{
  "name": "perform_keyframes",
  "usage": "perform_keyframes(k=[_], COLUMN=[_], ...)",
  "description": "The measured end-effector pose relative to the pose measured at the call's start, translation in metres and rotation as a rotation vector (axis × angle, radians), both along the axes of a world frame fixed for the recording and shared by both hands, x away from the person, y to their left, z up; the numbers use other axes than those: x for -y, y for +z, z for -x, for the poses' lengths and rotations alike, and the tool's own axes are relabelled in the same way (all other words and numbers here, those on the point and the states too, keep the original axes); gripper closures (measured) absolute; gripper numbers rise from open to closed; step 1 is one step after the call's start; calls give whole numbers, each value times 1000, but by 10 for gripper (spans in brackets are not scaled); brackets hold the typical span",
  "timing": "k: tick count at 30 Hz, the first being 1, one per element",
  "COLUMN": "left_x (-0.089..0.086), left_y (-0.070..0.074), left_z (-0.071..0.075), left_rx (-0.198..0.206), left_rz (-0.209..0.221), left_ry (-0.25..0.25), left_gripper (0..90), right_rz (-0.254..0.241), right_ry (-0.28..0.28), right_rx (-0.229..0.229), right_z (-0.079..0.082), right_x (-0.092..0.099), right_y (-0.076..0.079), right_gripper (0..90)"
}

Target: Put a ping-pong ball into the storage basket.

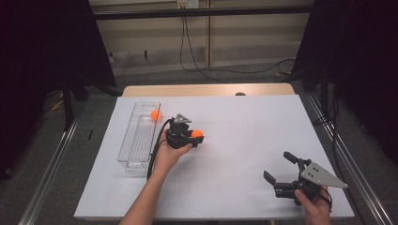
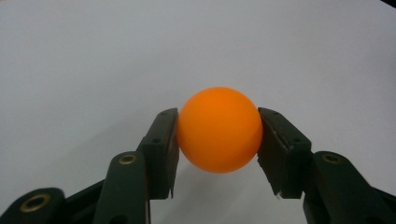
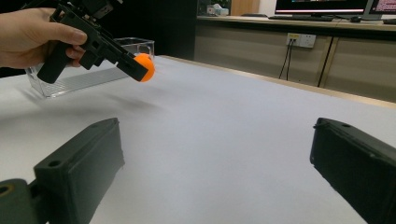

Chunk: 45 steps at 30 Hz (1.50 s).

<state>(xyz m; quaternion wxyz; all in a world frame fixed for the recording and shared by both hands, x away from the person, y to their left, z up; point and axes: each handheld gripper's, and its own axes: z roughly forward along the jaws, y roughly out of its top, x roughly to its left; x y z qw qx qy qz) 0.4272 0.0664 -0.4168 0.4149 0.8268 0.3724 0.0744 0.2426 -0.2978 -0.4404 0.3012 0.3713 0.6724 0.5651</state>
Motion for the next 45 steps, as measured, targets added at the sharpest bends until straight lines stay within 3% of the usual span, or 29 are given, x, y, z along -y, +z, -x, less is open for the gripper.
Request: perform_keyframes(k=[24,45], left_x=[-8,-16], left_y=[11,18], left_z=[2,2], left_rx=[32,34], left_rz=[-3,-7], left_ry=[21,35], left_gripper=[509,509], right_rz=[-13,-12], right_ry=[-5,-3], right_rx=[0,2], right_z=[0,0], right_x=[3,2], right_y=[0,1], right_gripper=[21,21])
